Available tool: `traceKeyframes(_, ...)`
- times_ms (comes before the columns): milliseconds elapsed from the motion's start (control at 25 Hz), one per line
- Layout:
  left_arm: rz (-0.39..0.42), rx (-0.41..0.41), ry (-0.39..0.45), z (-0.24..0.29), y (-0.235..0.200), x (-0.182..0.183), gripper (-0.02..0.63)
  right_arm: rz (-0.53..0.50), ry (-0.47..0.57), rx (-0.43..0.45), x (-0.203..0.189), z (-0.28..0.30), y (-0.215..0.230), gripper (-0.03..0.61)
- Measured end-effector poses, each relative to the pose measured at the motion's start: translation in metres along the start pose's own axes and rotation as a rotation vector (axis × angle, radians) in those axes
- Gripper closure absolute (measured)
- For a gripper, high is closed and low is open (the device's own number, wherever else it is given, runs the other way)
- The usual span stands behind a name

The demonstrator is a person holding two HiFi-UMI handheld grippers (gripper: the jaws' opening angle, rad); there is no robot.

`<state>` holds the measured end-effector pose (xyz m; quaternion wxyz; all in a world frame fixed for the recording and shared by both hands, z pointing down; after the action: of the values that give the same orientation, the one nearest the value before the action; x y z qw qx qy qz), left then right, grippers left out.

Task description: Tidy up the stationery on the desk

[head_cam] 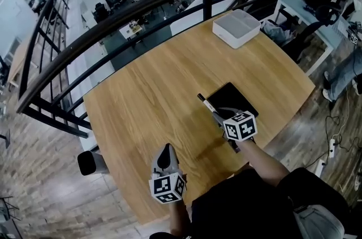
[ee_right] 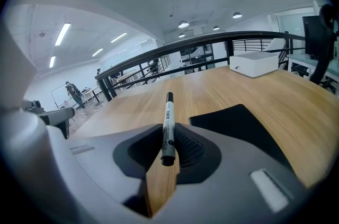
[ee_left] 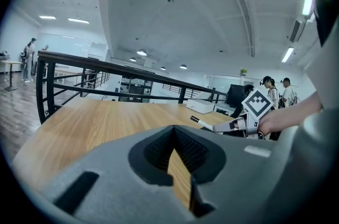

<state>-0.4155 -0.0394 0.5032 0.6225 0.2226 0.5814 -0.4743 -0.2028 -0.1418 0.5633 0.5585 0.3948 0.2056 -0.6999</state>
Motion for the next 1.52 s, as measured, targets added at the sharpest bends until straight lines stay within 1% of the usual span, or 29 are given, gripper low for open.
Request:
traceKeyframes(800,0.016,-0.022,-0.031,0.053,0.055,-0.001,0.617,0.018,0.001,-0.014,-0.002,-0.019,0.08,0.499)
traceKeyframes(1520,0.03,0.018,-0.049,0.095,0.106,0.0,0.617,0.038,-0.017,0.001,-0.003,-0.024,0.156,0.499)
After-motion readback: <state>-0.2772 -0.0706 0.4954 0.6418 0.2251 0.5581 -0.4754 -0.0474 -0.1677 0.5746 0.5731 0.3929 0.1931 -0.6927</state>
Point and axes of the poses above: the fingertips, and each gripper's own axes: z forward along the fingers, y to its right, x out of its top, the point moved 2 cm from there along -z, backward along the fingers, and after that the axes turned 12 degrees about -x, right-handed, at the moved point
